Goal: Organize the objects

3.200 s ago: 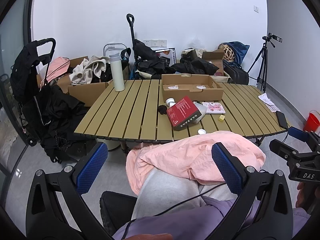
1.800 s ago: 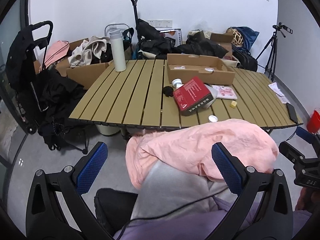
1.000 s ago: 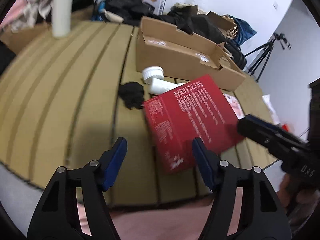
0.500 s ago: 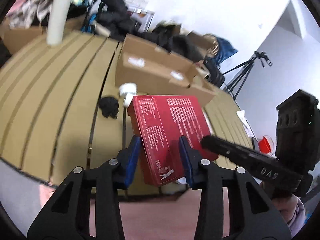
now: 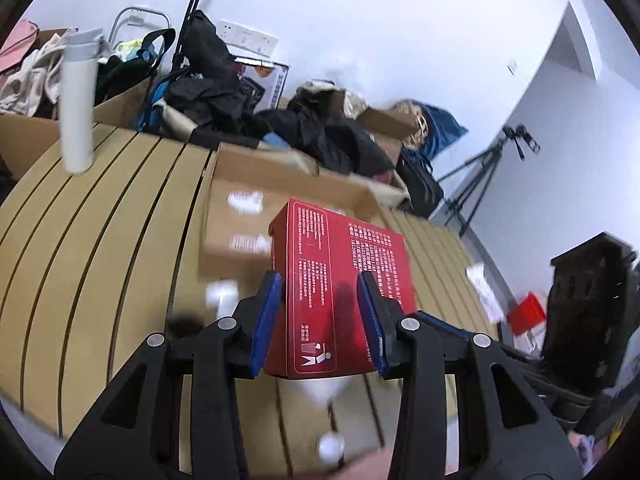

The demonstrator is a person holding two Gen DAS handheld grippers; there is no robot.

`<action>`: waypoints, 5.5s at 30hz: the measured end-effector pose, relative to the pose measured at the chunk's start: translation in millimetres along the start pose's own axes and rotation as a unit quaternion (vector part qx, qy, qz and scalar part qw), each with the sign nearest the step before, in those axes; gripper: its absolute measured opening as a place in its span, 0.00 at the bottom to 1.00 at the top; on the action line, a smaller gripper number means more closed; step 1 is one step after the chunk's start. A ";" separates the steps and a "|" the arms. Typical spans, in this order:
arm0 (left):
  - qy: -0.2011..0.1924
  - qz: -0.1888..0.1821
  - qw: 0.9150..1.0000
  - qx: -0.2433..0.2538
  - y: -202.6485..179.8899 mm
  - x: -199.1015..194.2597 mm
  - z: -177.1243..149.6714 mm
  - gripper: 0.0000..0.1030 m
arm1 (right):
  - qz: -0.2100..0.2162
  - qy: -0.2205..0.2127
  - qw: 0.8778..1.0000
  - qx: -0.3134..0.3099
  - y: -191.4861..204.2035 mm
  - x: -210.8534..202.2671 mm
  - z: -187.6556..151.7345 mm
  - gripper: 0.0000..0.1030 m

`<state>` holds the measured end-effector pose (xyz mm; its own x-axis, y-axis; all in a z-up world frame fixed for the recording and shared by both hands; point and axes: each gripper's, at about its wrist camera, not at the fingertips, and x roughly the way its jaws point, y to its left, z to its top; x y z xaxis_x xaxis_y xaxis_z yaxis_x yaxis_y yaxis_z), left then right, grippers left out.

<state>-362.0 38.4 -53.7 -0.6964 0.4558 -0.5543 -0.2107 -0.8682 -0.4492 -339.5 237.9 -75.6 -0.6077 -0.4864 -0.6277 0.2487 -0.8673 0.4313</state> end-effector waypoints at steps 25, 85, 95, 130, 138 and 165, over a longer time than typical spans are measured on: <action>0.045 0.168 0.976 0.132 8.6 69.5 104.0 0.93 | -0.092 0.060 0.992 -0.062 -43.2 108.2 141.0 0.47; 0.237 0.099 0.951 0.172 -36.2 69.6 -159.0 0.01 | -0.155 0.072 0.985 -0.028 -99.5 4.2 -112.0 0.64; 0.216 0.101 0.965 0.111 -11.0 60.7 -141.7 0.01 | -0.224 0.061 0.970 -0.075 -98.3 40.7 -98.4 0.38; 0.123 0.033 0.991 0.050 -6.8 -13.1 -14.3 0.01 | -0.102 -0.007 0.986 -0.132 15.7 -60.0 -41.7 0.38; 0.183 0.126 0.970 0.101 31.1 141.1 51.9 0.01 | -0.070 0.082 0.988 -0.112 -22.2 102.9 77.5 0.38; 0.101 0.202 0.964 0.142 -40.1 -65.2 80.5 0.96 | -0.159 0.016 0.980 -0.118 -17.7 -81.4 107.8 0.80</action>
<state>-363.4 27.7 56.8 -0.6196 0.0729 -0.7815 -0.1486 -0.9886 0.0256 -375.8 304.3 37.7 -0.6591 -0.1871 -0.7284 0.2199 -0.9742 0.0512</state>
